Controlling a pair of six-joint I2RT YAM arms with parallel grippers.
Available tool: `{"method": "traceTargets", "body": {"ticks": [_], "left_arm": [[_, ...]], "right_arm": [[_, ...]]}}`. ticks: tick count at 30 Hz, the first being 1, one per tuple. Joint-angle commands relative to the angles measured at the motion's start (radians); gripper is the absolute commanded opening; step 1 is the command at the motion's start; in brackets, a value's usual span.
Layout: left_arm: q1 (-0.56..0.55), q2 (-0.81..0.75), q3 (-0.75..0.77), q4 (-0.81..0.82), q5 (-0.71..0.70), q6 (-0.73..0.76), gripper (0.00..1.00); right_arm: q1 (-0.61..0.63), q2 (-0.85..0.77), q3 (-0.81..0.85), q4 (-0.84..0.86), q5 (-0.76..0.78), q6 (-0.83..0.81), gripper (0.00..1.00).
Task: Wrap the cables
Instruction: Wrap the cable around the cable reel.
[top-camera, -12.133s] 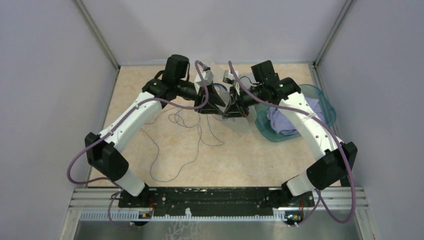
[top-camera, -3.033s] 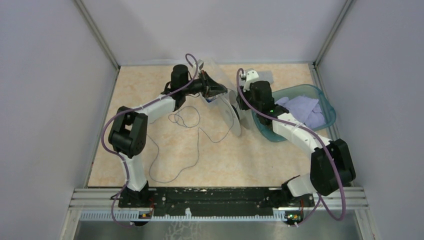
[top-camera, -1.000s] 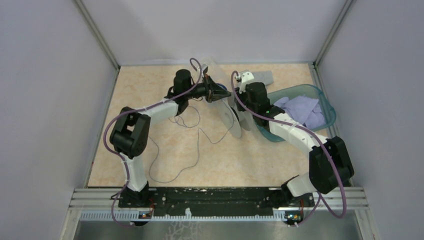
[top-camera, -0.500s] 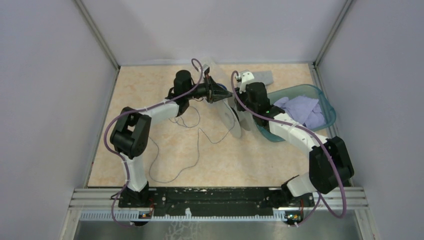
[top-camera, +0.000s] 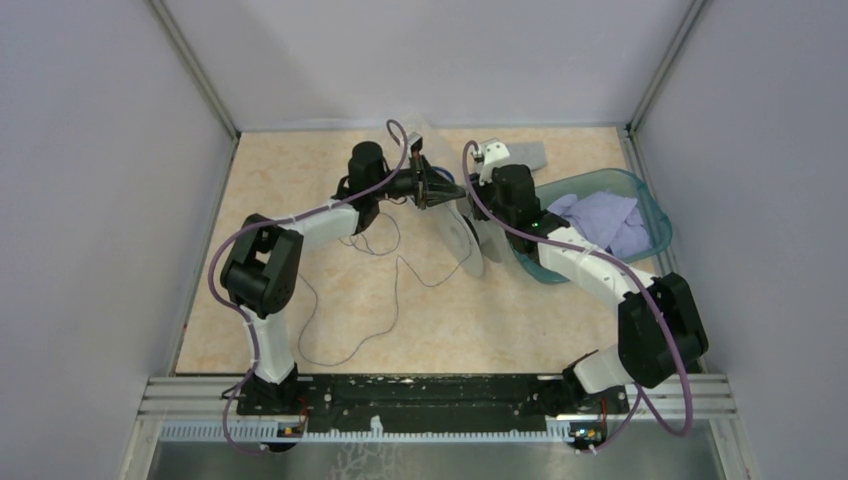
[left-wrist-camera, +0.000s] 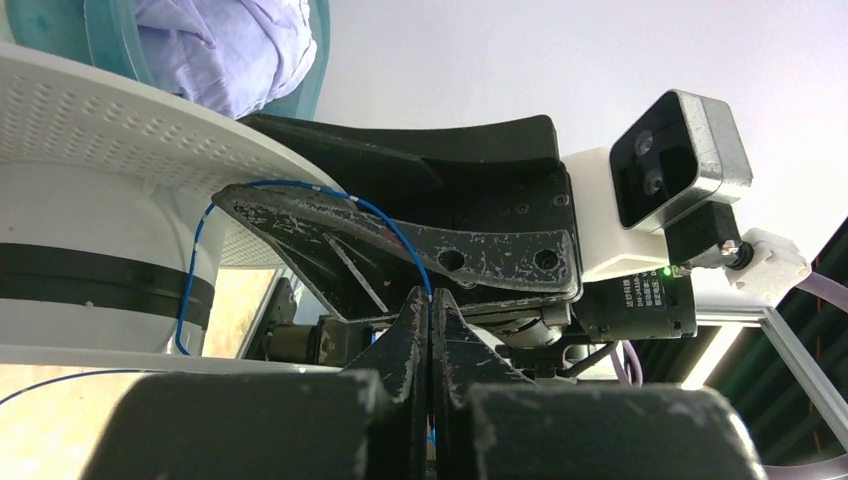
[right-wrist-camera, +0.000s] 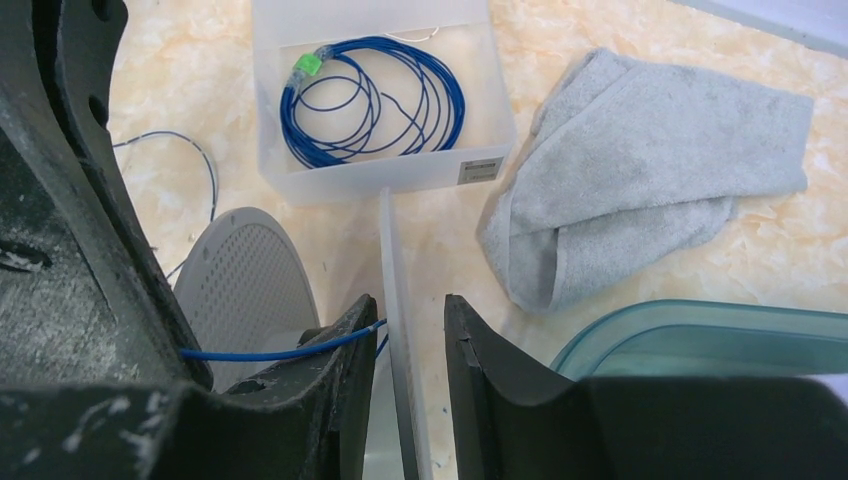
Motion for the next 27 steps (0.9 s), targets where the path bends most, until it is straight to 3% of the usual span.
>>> {"method": "traceTargets", "body": {"ticks": [1, 27], "left_arm": [[-0.009, 0.009, -0.018, 0.058, 0.030, -0.037, 0.00], [-0.037, 0.040, -0.057, 0.216, 0.037, -0.174, 0.00]], "right_arm": [[-0.003, -0.044, -0.016, 0.062, 0.005, 0.012, 0.32], [-0.047, -0.118, -0.137, 0.204, -0.061, 0.048, 0.35]]}}
